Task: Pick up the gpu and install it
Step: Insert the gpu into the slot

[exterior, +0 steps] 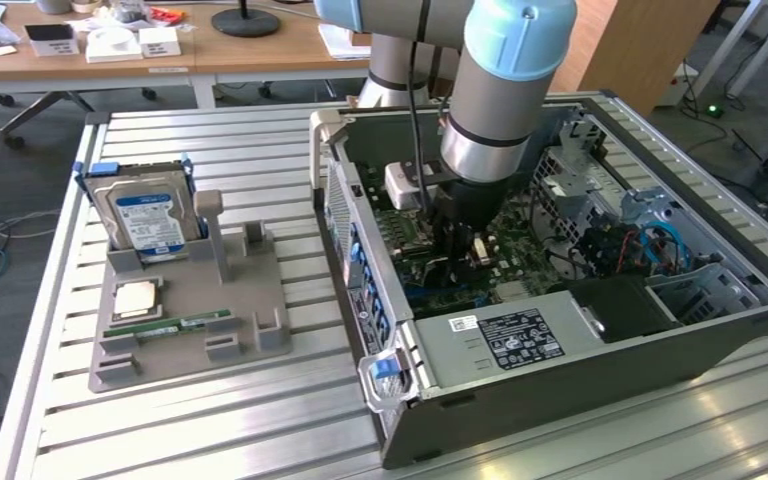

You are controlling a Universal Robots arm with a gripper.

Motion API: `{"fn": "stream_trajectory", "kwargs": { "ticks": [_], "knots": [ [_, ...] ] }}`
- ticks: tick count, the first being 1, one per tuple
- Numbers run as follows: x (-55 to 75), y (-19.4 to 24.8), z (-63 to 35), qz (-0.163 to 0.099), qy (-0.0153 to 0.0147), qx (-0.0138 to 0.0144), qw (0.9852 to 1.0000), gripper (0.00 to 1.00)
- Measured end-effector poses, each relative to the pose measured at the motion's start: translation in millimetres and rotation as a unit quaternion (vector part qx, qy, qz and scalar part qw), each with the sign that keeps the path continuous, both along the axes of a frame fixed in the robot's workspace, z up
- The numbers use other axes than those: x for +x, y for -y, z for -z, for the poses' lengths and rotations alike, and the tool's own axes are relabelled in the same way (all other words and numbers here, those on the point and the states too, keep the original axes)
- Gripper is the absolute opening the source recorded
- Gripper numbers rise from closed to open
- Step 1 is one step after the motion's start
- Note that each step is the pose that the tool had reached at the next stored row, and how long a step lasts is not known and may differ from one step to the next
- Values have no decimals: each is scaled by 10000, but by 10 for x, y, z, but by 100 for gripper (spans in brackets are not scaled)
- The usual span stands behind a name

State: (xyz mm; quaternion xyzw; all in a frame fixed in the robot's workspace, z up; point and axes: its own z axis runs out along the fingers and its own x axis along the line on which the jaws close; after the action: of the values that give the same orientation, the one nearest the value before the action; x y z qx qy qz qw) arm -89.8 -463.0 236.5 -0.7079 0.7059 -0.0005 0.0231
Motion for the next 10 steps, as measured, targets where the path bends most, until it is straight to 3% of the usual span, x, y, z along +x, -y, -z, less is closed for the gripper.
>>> {"fn": "stream_trajectory", "kwargs": {
  "ticks": [5, 10],
  "knots": [
    [0, 0, -30, 0, 0, -1, 10000, 51],
    [0, 0, -120, 0, 0, 0, 10000, 51]
  ]
}}
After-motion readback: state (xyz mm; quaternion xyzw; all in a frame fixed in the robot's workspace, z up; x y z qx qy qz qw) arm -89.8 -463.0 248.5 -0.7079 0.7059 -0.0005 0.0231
